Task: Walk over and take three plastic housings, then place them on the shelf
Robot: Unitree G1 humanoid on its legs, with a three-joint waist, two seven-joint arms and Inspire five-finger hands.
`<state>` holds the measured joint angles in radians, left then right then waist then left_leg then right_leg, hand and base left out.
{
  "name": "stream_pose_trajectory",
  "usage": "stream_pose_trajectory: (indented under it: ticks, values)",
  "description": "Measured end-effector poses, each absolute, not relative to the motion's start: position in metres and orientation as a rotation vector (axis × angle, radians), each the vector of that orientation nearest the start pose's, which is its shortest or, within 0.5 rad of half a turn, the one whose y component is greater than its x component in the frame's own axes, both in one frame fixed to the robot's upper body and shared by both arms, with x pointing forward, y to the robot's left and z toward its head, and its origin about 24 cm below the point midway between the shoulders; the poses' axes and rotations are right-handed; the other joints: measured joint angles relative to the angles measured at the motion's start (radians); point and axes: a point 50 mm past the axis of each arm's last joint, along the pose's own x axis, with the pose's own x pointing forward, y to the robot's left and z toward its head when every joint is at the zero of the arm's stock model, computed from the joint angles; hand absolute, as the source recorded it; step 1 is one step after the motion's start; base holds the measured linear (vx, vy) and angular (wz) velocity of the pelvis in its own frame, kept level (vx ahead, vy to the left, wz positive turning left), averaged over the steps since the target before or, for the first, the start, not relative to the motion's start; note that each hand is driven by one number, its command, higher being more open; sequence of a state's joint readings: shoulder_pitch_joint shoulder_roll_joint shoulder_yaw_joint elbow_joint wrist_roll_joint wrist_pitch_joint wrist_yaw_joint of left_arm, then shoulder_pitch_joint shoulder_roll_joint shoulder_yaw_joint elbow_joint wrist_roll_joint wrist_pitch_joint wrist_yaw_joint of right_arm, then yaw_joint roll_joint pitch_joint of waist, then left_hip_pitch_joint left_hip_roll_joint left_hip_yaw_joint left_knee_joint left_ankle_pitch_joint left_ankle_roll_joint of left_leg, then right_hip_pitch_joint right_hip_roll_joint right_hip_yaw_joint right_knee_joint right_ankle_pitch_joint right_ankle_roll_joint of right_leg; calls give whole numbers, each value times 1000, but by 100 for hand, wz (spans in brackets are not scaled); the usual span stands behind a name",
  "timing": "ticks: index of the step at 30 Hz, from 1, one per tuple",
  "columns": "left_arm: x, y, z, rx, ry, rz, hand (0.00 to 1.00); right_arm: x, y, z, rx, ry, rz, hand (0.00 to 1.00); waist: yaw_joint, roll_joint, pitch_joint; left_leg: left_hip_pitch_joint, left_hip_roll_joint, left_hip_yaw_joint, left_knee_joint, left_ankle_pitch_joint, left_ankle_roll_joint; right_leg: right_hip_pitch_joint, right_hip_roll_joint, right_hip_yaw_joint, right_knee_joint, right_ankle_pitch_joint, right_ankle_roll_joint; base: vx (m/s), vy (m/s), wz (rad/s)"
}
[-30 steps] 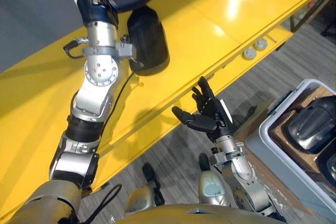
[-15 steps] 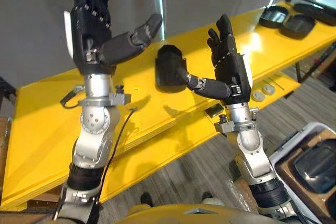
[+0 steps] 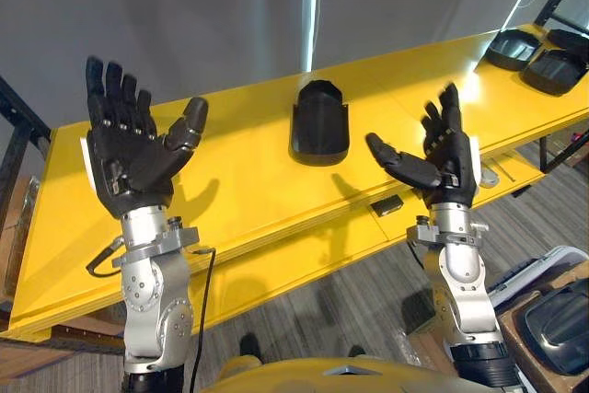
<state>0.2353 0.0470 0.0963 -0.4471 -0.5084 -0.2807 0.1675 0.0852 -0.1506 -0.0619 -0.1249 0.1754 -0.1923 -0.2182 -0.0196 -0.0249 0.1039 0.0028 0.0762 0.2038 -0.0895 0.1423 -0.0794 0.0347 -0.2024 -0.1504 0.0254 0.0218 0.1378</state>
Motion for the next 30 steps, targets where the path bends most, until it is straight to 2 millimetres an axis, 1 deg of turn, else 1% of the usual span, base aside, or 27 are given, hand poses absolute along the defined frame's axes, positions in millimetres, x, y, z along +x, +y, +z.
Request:
stream_pose_trajectory:
  ticks: [1, 3, 5, 6, 7, 10, 11, 12, 13, 14, 15, 17, 19, 21, 22, 25, 26, 27, 28, 30]
  values:
    - [188, 206, 109, -480, -469, 307, 100, 231, -214, 67, 47, -191, -337, 100, 3, -1, 23, -2, -6, -11, 0, 2, 2, -3, -7, -9, 15, -10, 4, -101, 54, 28]
    - [185, 206, 104, -495, -445, 313, 100, 229, -224, 55, 60, -107, -398, 100, 15, -2, 39, -20, -13, -29, -1, 6, 1, -18, -14, -22, 34, -19, 3, -82, 37, 31]
    - [184, 206, 102, -490, -439, 308, 100, 229, -228, 46, 54, -44, -430, 100, 19, -3, 46, -30, -18, -47, 0, 14, 3, -21, -20, -39, 45, -22, 2, -37, 22, 27]
    - [184, 206, 103, -490, -440, 306, 100, 230, -227, 41, 53, -18, -433, 100, 28, -4, 46, -27, -20, -50, 0, 16, 4, -18, -21, -41, 47, -22, -1, -16, 9, 10]
    - [184, 206, 103, -488, -445, 295, 100, 231, -227, 42, 54, -21, -447, 100, 37, -4, 46, -27, -21, -51, 0, 18, 6, -18, -22, -41, 52, -21, -2, -14, 6, 5]
    - [185, 204, 104, -478, -449, 268, 100, 236, -230, 43, 41, -18, -453, 100, 38, -4, 47, -27, -21, -56, 0, 22, 6, -17, -22, -44, 61, -21, -2, -22, -6, 4]
    - [185, 201, 105, -476, -449, 237, 100, 240, -232, 45, 32, -19, -455, 100, 38, -3, 47, -27, -20, -62, 0, 25, 6, -15, -22, -50, 64, -23, 1, -49, -11, 10]
    - [186, 198, 105, -475, -450, 211, 100, 246, -233, 49, 23, -30, -449, 100, 38, -2, 49, -28, -20, -66, 0, 26, 4, -15, -22, -53, 69, -24, 3, -58, -16, 16]
    - [187, 194, 106, -476, -452, 176, 100, 256, -234, 58, 8, -57, -435, 100, 39, 2, 55, -28, -19, -74, 0, 26, 4, -14, -22, -60, 74, -28, 2, -73, -20, 20]
    - [187, 190, 107, -471, -459, 140, 100, 266, -234, 71, -6, -104, -419, 100, 41, 7, 69, -29, -18, -85, 0, 27, 4, -13, -21, -67, 81, -30, 2, -80, -21, 19]
    - [188, 189, 108, -466, -460, 125, 100, 270, -234, 77, -13, -125, -413, 100, 44, 10, 74, -31, -17, -91, 0, 27, 4, -14, -20, -70, 82, -30, 2, -90, -25, 17]
    - [188, 187, 109, -456, -459, 89, 100, 284, -230, 99, -38, -203, -387, 100, 47, 20, 87, -43, -14, -103, 0, 28, 3, -16, -16, -88, 85, -31, 2, -87, -33, 23]
    - [190, 183, 111, -448, -467, 46, 100, 293, -226, 115, -57, -259, -374, 100, 49, 23, 93, -61, -12, -117, 0, 28, 2, -22, -14, -105, 84, -31, 2, -53, -34, 26]
    - [193, 180, 114, -438, -480, 11, 100, 299, -223, 126, -48, -294, -369, 100, 57, 23, 104, -67, -11, -123, 0, 35, -6, -27, -13, -110, 88, -31, 1, -11, -28, 9]
    - [195, 178, 118, -436, -493, -9, 100, 304, -222, 131, -43, -310, -373, 100, 64, 22, 112, -70, -10, -123, 0, 47, -5, -33, -13, -109, 94, -31, 0, 0, 0, 0]
    - [201, 173, 125, -432, -523, -56, 100, 316, -220, 139, -38, -315, -374, 100, 69, 16, 122, -82, -12, -121, 2, 53, 1, -47, -18, -105, 98, -29, -3, 0, 0, 0]
    - [202, 172, 127, -427, -530, -64, 100, 317, -220, 142, -38, -320, -371, 100, 69, 15, 126, -86, -12, -121, 4, 58, -2, -52, -19, -104, 100, -28, -3, 33, -24, -3]
    - [204, 172, 131, -421, -545, -75, 100, 322, -219, 150, -42, -329, -366, 100, 68, 17, 146, -86, -12, -120, 4, 61, -2, -52, -20, -100, 107, -28, -2, 37, -30, -5]
    - [207, 171, 134, -422, -562, -85, 100, 326, -220, 157, -68, -334, -363, 100, 67, 19, 168, -86, -13, -119, 4, 66, 5, -55, -23, -97, 114, -26, -1, 28, -31, -5]
    - [209, 169, 138, -421, -576, -97, 100, 334, -225, 165, -141, -313, -371, 100, 67, 20, 190, -91, -14, -118, 4, 66, 6, -62, -23, -94, 116, -26, 0, 3, -12, -2]
